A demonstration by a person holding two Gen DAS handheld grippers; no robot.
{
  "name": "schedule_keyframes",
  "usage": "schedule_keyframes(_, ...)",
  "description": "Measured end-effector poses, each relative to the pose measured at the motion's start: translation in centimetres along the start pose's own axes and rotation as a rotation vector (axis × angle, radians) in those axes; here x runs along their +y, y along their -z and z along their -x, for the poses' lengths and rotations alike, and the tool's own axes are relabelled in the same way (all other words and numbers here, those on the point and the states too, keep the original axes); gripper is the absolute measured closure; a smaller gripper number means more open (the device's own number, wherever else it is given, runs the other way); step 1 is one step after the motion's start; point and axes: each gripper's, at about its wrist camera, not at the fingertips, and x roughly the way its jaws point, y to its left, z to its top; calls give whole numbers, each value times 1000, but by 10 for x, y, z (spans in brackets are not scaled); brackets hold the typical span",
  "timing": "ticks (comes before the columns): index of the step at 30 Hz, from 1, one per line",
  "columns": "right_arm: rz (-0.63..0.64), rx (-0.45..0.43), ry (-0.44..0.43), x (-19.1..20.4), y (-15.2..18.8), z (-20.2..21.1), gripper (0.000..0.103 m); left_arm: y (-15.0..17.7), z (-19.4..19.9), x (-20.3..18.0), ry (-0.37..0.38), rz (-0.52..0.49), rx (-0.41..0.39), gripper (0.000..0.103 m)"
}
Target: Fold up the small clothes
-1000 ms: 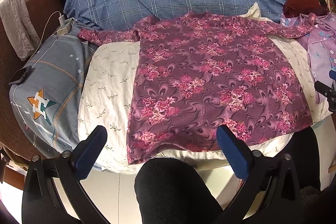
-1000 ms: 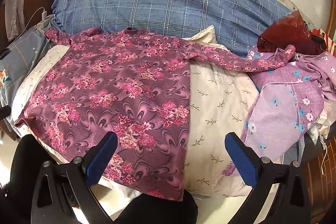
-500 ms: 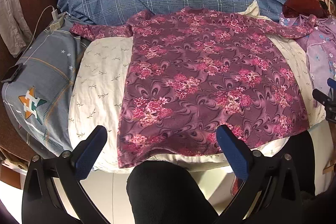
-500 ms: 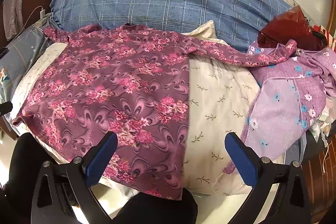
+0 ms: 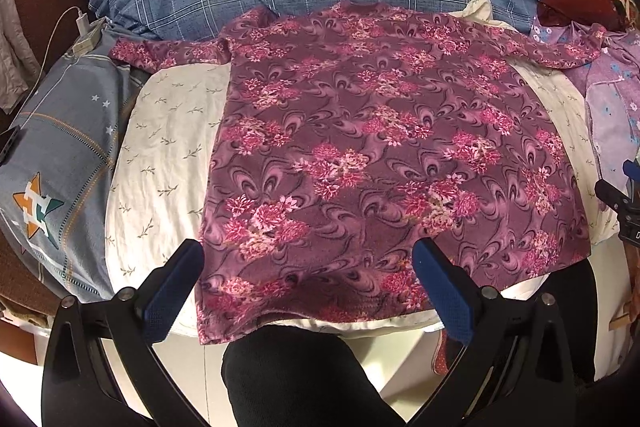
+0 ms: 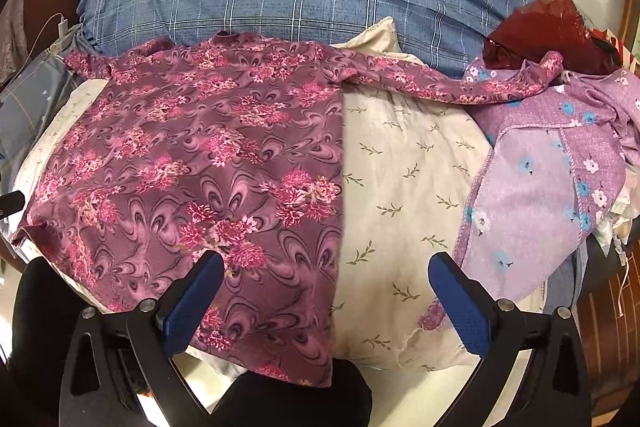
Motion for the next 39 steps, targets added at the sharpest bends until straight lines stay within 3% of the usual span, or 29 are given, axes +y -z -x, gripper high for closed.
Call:
schedule_keyframes(16, 48, -8, -8, 15, -9, -5, 1, 0, 4, 0, -46, -35, -62, 0)
schedule_keyframes(31, 30, 13, 3, 10, -11, -14, 1, -9, -9, 1, -9, 8, -36, 0)
schedule_keyframes(39, -130, 69, -36, -29, -19, -35, 1, -26, -32, 32, 25, 98, 27, 0)
